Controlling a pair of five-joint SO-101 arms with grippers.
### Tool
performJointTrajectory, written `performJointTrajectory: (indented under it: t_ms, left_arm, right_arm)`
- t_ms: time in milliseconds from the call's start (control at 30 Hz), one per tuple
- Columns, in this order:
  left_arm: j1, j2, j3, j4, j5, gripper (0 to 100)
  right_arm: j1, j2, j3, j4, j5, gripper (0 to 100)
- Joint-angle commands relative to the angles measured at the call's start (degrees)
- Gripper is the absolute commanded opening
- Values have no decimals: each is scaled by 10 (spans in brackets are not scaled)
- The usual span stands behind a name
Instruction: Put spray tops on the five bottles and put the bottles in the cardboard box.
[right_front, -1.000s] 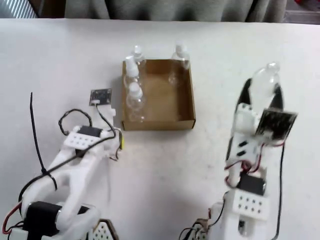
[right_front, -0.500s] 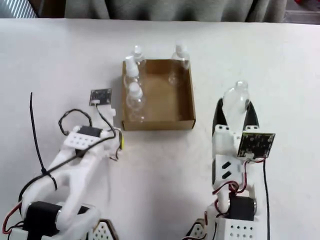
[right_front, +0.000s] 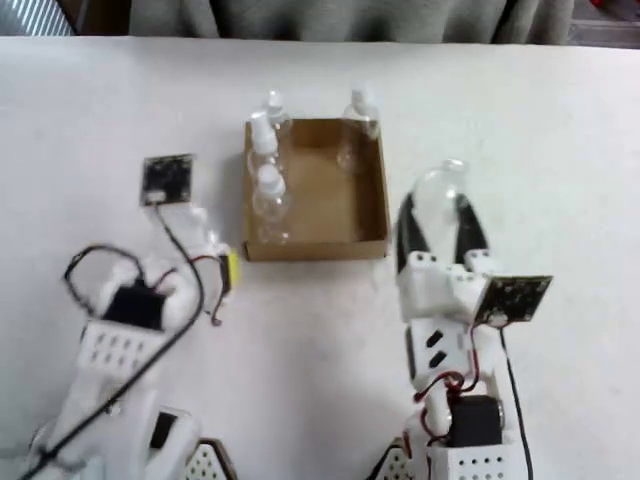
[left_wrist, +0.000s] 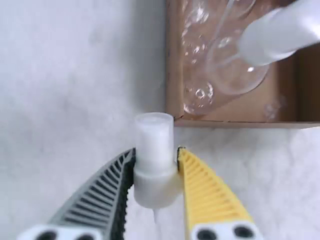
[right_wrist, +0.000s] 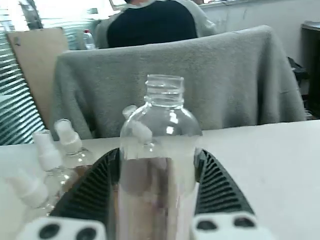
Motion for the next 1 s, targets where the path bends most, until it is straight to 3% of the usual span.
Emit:
performJointTrajectory:
  t_ms: [0,133,233,400,633,800,967]
  left_arm:
    - [0,-115,-84,49,-5,22]
    - [0,-186,-196,61,-7,22]
    - [3,-207,-265,28,-66,22]
    - [1,-207,-296,-126,-147,22]
    - [4,-183,-312,-307,-152,22]
    - [4,-63,-424,-308,-152,22]
    - [18,35,-545,-252,-151,22]
  right_arm:
    - [-66,-7,-38,-9,-5,15]
    - [-144,-7,-40,26,-5,15]
    - [-182,-7,-40,43,-5,15]
    - [-223,-7,-39,66,-5,15]
    - [-300,-7,-34,82,-5,15]
    - [-316,-7,-27,80,-5,15]
    - [-327,-7,-19,79,-5,15]
